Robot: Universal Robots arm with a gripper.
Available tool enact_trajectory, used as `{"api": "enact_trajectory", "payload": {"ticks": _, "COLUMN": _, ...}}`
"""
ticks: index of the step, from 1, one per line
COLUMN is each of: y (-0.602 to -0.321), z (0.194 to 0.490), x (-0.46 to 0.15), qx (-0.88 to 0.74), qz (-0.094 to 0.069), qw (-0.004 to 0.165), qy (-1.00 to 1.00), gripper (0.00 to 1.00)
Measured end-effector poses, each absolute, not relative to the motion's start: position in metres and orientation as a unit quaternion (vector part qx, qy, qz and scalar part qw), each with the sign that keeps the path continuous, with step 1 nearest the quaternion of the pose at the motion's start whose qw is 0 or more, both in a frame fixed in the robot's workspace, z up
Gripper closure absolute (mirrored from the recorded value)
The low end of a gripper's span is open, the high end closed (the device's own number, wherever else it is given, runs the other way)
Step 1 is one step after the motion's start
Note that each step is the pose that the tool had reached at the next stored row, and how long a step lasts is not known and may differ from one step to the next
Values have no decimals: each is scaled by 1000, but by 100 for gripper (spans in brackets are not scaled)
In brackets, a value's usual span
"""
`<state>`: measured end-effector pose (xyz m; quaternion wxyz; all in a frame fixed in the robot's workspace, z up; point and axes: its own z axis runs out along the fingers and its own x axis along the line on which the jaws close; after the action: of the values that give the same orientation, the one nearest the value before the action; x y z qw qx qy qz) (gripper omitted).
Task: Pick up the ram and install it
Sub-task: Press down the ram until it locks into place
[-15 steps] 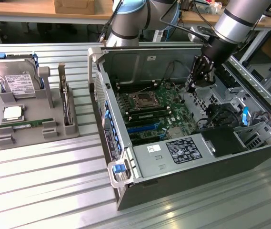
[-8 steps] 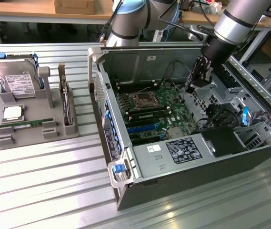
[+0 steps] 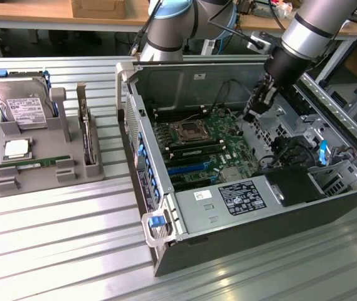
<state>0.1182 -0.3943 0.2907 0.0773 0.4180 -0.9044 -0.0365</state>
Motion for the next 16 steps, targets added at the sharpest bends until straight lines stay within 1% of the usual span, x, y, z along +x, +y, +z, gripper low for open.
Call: {"api": "enact_trajectory", "payload": {"ticks": 16, "y": -394, "z": 287, "x": 118, "qx": 224, "qz": -47, "qw": 70, "qy": -971, "gripper": 89}}
